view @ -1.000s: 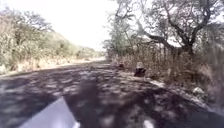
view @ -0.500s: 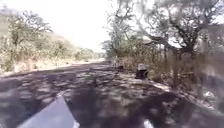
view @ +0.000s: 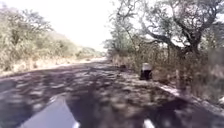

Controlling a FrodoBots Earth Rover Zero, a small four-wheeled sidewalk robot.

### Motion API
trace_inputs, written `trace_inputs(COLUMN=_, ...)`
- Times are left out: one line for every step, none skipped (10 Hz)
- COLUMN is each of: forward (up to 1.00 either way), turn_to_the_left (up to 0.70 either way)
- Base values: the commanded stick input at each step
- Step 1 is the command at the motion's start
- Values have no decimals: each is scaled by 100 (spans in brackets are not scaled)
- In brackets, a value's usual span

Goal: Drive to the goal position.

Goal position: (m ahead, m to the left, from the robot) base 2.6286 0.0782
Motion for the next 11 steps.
trace_inputs(forward=50, turn_to_the_left=0)
trace_inputs(forward=50, turn_to_the_left=0)
trace_inputs(forward=50, turn_to_the_left=0)
trace_inputs(forward=50, turn_to_the_left=0)
trace_inputs(forward=50, turn_to_the_left=0)
trace_inputs(forward=50, turn_to_the_left=0)
trace_inputs(forward=50, turn_to_the_left=0)
trace_inputs(forward=50, turn_to_the_left=0)
trace_inputs(forward=50, turn_to_the_left=0)
trace_inputs(forward=50, turn_to_the_left=0)
trace_inputs(forward=50, turn_to_the_left=0)
